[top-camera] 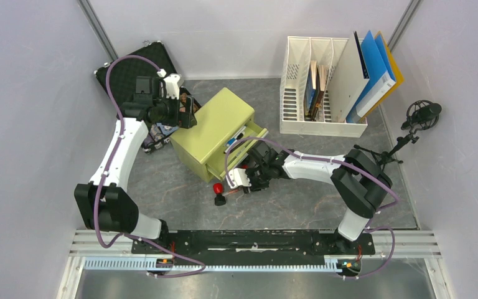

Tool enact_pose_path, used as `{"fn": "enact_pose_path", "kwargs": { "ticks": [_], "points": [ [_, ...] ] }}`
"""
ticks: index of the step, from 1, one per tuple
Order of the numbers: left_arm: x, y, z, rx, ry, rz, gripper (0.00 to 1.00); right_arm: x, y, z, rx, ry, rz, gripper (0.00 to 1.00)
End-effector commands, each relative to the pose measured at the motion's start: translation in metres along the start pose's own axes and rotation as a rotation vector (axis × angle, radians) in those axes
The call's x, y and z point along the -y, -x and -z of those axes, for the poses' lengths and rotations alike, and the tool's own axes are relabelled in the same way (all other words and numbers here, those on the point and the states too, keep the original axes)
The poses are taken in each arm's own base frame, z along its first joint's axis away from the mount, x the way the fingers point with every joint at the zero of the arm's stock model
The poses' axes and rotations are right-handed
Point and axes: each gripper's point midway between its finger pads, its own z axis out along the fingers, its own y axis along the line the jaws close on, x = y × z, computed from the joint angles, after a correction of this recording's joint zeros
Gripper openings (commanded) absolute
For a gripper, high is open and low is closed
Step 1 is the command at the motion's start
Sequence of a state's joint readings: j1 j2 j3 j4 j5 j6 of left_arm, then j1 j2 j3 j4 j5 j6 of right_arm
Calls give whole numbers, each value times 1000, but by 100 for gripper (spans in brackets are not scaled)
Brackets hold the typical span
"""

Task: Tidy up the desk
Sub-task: Pick up the stationery from the center of the board.

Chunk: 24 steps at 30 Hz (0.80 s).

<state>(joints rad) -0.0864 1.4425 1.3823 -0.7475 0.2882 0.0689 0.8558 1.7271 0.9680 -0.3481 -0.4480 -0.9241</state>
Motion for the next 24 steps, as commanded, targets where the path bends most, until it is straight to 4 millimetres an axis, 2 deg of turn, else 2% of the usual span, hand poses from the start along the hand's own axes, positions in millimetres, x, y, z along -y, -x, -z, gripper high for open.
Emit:
{"fn": "enact_pose_path", "kwargs": {
  "ticks": [1,7,9,18,21,24],
  "points": [
    [-2,11,5,52,3,-36,100,-3,-10,-7,-32,18,5,39],
    [-2,10,4,50,3,-34,100,-17,-22,-4,-85,80,1,14],
    [-2,10,5,50,5,-34,100,-25,-28,0,-110,101,-3,10],
    [-2,11,5,55,5,-35,100,-49,-61,46,-222,98,-32,1],
    [-1,11,4,53,2,-35,100,-46,-58,66,-242,54,-6,0],
    [-1,9,3,52,0,-33,100,-34,-44,87,-236,-3,24,0]
  ]
}}
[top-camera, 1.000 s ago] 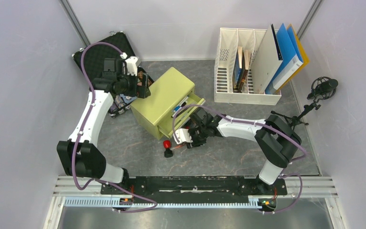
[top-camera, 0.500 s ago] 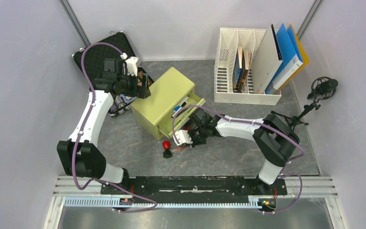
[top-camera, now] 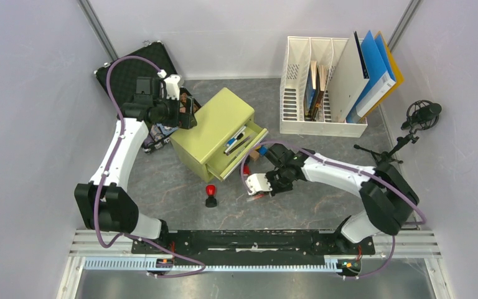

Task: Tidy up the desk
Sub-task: Pick up the stationery from the center of the board, then place the stationery in the drawer.

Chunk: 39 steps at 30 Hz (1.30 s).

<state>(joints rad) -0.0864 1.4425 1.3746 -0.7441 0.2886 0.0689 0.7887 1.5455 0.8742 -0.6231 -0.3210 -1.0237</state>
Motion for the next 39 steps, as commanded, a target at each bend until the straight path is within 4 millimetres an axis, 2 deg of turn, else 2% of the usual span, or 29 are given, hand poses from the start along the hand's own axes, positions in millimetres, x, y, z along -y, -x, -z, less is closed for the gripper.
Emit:
{"fn": "enact_pose_path", "kwargs": {
  "ticks": [1,7,12,19,27,31,35,39],
  "points": [
    [-1,11,4,54,0,-35,100,13,11,43,-22,-85,55,0],
    [-2,9,2,49,0,-32,100,67,56,107,28,-267,162,0],
    [-2,7,1,44,-2,-32,100,110,83,138,15,-349,253,0],
    [0,8,0,46,-8,-28,100,162,106,149,-15,-422,371,0],
    [0,7,0,44,-10,-25,100,184,108,129,-56,-416,495,2],
    [0,8,1,45,-12,-24,100,192,110,125,-56,-439,500,18],
    [1,7,1,44,-13,-23,100,199,113,130,-49,-485,480,40],
    [0,6,0,42,-11,-21,100,205,115,146,-47,-555,427,49]
  ]
}}
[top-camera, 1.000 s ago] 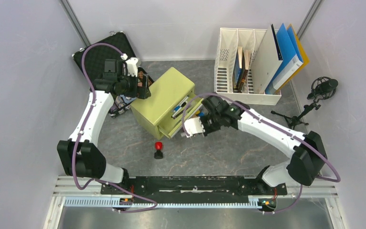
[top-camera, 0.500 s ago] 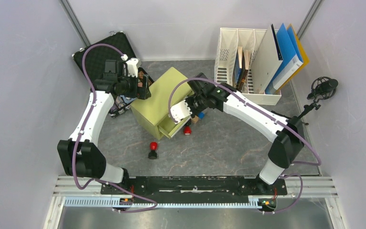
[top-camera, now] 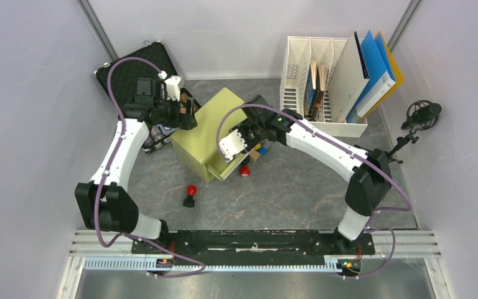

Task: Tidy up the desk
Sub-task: Place the stationery in the drawer.

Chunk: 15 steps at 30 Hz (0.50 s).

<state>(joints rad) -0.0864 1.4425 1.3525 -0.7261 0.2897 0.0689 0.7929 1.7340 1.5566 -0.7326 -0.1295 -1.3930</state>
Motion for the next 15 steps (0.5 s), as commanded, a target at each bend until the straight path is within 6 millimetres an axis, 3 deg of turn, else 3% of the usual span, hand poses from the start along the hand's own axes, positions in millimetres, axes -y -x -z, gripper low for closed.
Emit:
{"fn": "enact_pose_path", "kwargs": {
  "ticks": [1,12,15],
  "points": [
    [2,11,4,46,-13,-22,100,37,1,24,-25,-156,-46,50],
    [1,10,3,43,-9,-23,100,51,-13,74,-30,-325,-337,54],
    [0,10,3,41,-7,-20,100,58,-30,93,-33,-411,-464,68]
  ]
}}
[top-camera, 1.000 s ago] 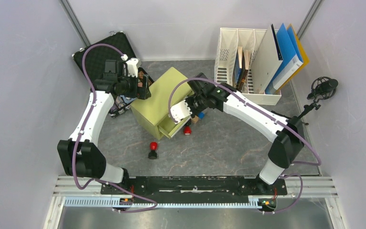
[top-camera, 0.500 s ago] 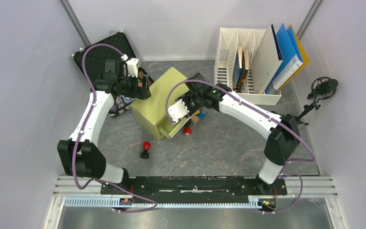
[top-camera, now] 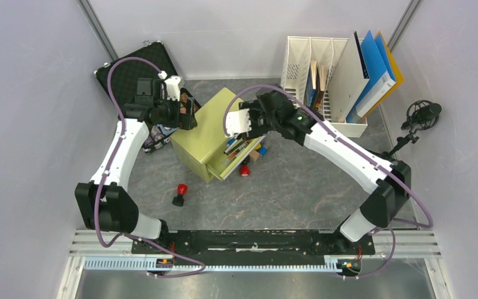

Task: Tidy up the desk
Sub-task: Place the stationery in the drawer.

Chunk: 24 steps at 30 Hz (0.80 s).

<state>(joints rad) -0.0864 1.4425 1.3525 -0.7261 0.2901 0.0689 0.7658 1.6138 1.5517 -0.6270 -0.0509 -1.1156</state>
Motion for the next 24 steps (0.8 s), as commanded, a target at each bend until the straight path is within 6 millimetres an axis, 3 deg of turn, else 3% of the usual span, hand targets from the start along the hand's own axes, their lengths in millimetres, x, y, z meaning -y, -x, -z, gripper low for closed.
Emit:
{"fn": "enact_pose_path", "kwargs": {
  "ticks": [1,4,7,11,15,18,24],
  "points": [
    [0,10,2,41,-7,-20,100,38,-18,37,6,-191,-236,71],
    [-1,8,1,35,-5,-19,100,48,-32,50,26,-237,-348,84],
    [-4,7,-1,29,9,-19,100,38,-42,53,35,-223,-416,98],
    [-7,8,0,31,26,-16,100,8,-54,46,24,-163,-468,98],
    [-26,11,6,48,88,36,100,-16,-63,38,-2,-119,-515,98],
    [-45,12,14,68,104,110,100,-25,-64,34,-2,-97,-541,98],
    [-65,14,31,111,100,183,100,-54,-59,19,39,7,-571,98]
  ]
}}
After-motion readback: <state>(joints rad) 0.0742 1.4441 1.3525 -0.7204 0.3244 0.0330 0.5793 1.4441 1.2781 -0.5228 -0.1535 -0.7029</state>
